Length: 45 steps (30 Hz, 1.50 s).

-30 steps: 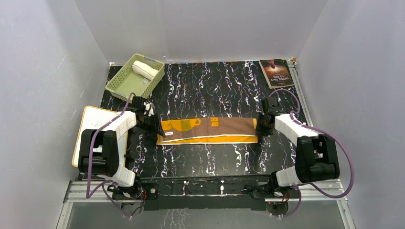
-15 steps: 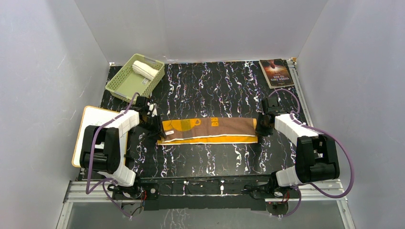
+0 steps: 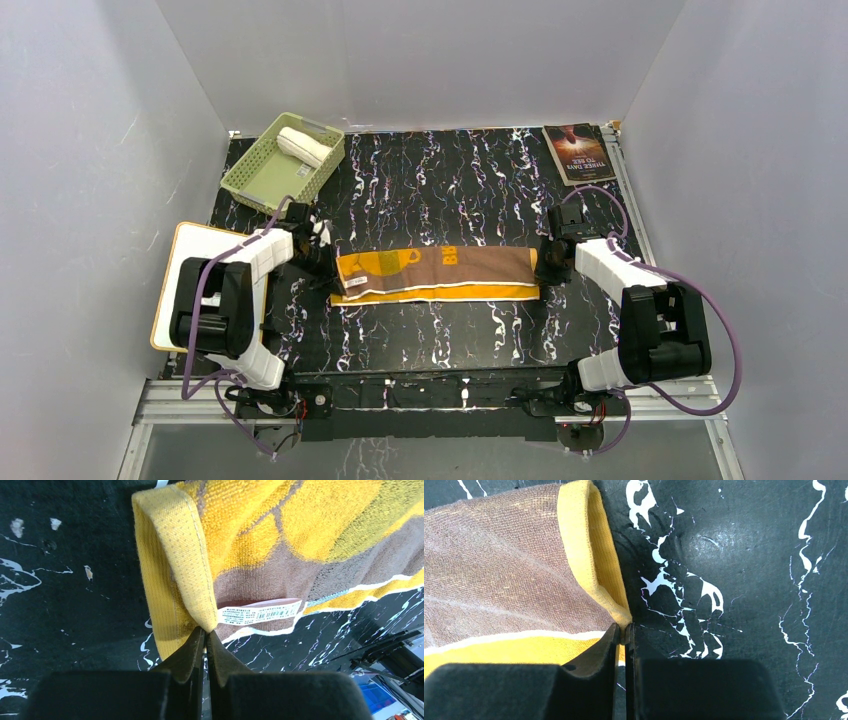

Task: Roll the towels
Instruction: Fold the towel at the center of the board.

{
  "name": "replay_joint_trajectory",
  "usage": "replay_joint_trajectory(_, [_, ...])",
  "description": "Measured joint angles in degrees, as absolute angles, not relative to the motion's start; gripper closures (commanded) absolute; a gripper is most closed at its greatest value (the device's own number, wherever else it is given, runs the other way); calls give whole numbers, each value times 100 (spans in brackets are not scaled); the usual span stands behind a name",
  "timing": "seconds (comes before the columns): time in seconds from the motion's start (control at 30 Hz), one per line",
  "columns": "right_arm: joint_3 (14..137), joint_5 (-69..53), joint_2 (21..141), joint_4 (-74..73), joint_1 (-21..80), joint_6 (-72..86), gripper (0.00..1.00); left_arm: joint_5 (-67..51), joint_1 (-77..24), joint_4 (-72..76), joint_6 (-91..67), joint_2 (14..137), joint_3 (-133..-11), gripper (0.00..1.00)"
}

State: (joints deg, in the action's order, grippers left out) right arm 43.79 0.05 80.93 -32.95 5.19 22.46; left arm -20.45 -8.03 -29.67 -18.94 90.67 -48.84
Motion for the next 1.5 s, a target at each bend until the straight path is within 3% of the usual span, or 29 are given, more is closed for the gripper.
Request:
replay_joint_trajectory(0.4, [4379, -25, 7813, -3345, 519, 2274, 100, -1796, -711, -3594, -1769, 8479, -5487, 100])
replay_joint_trajectory(0.67, [4379, -163, 7456, -3573, 523, 2283, 100, -1925, 78, -4077, -1509, 8313, -5489, 100])
replay_joint_trajectory(0.77, [4379, -222, 7450, -3594, 530, 2283, 92, -2086, 246, -4191, -1426, 8313, -5489, 100])
replay_joint_trajectory(0.83, [4379, -235, 7452, -3590, 530, 2281, 100, -2220, 281, -4239, -1374, 8313, -5489, 100])
replay_joint_trajectory(1.17, [4379, -368, 7463, -3651, 567, 2340, 100, -2488, 285, -4335, -1256, 8318, -5487, 100])
replay_joint_trajectory(1.5, [4375, -377, 6980, -4077, 1264, 2696, 100, -2307, 290, -4525, -1374, 8322, -5172, 100])
